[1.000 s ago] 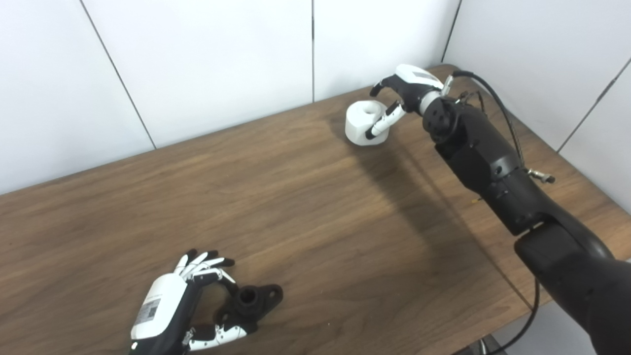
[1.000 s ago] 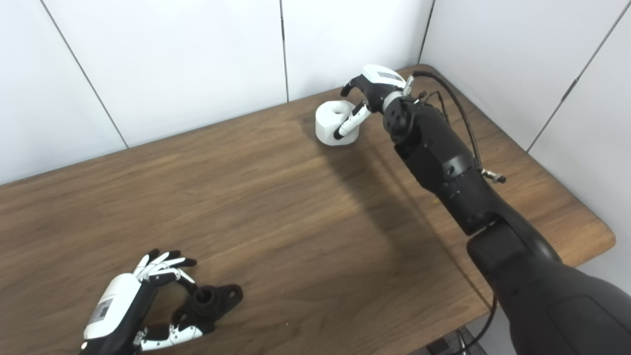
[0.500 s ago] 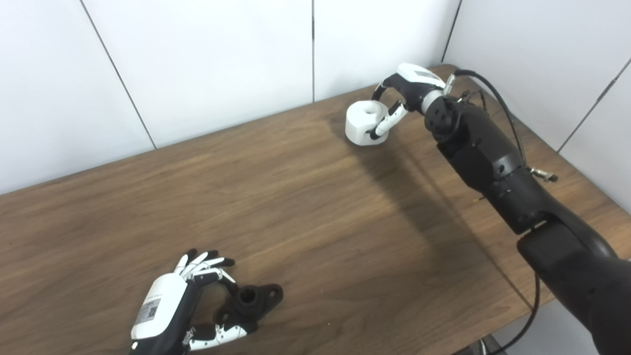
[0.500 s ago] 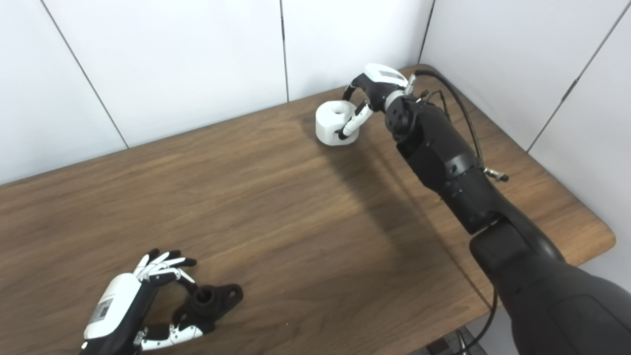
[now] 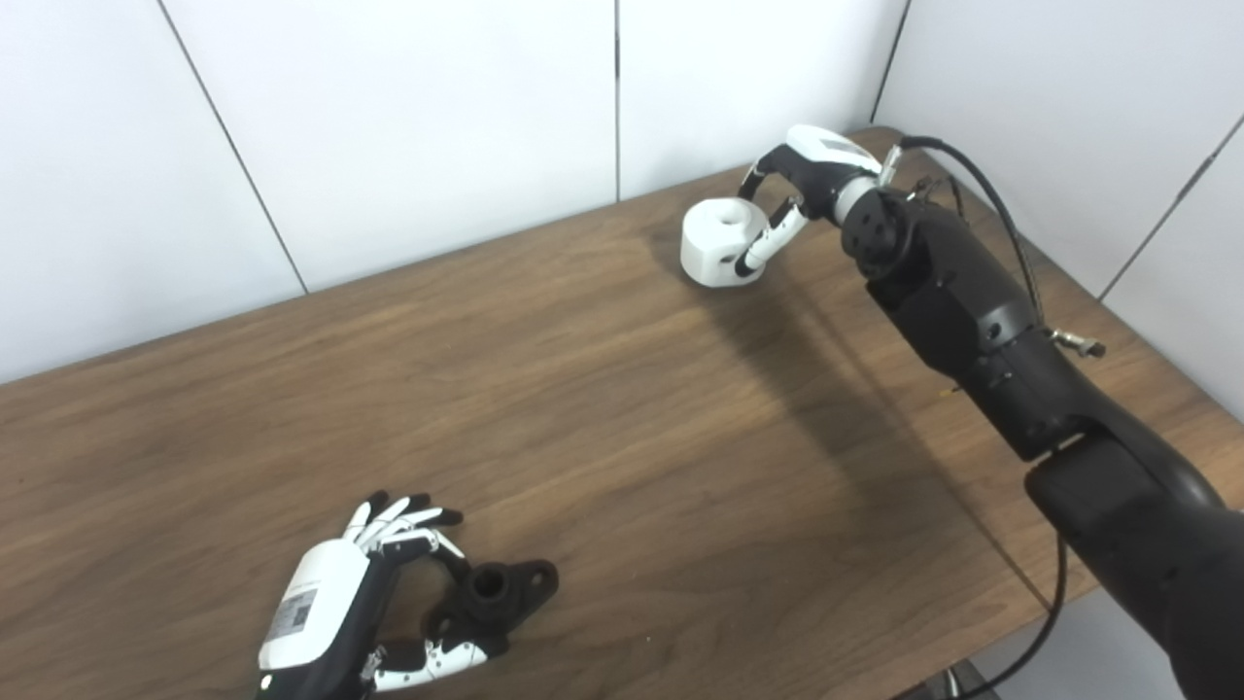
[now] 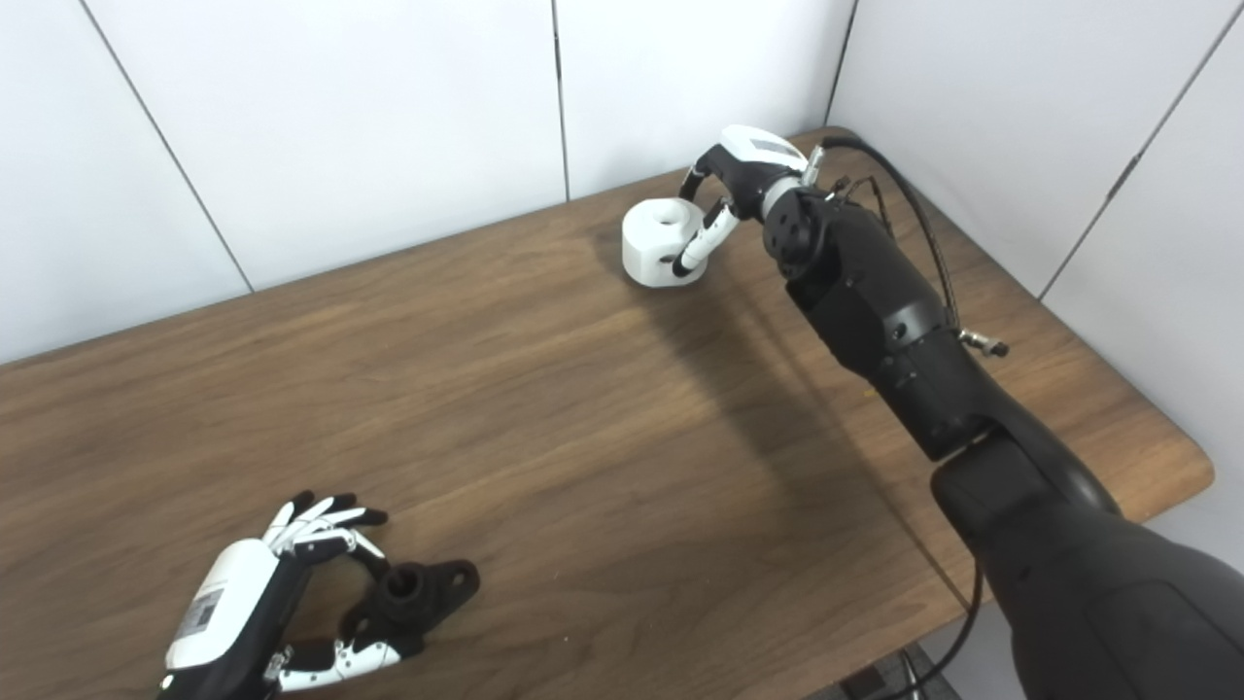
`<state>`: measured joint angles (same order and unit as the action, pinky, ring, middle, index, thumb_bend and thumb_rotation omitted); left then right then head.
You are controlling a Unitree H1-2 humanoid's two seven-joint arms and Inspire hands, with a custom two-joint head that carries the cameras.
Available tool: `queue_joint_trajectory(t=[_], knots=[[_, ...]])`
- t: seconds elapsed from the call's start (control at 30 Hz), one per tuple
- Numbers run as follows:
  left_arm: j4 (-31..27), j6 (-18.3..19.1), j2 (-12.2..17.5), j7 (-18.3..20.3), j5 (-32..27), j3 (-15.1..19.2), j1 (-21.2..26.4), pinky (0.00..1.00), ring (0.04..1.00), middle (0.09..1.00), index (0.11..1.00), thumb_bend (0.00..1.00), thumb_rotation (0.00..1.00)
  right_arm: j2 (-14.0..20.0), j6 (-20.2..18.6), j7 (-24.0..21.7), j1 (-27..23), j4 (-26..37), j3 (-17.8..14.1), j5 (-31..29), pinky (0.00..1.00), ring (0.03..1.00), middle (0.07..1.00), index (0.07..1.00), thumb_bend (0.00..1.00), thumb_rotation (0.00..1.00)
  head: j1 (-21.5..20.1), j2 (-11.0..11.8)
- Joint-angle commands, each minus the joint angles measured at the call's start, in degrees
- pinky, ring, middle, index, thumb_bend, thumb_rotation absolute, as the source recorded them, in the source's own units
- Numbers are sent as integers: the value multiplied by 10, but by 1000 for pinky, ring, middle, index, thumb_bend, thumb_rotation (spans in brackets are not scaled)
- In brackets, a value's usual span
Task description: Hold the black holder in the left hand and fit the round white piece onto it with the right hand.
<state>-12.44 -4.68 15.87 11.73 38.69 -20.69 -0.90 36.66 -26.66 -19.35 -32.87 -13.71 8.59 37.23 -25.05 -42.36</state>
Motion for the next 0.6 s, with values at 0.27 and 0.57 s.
queue_joint_trajectory(t=[0.27,0.57], knots=[[4,25,7,25,17,-10,-6,1000,900,792,485,521,48,9,8,22,-28,14,-13,-11,937,963,872,617,883,182,3,0],[1,29,7,26,16,-10,-7,1000,899,791,485,521,48,11,20,36,-25,16,-12,-20,988,960,846,492,540,144,2,-2]])
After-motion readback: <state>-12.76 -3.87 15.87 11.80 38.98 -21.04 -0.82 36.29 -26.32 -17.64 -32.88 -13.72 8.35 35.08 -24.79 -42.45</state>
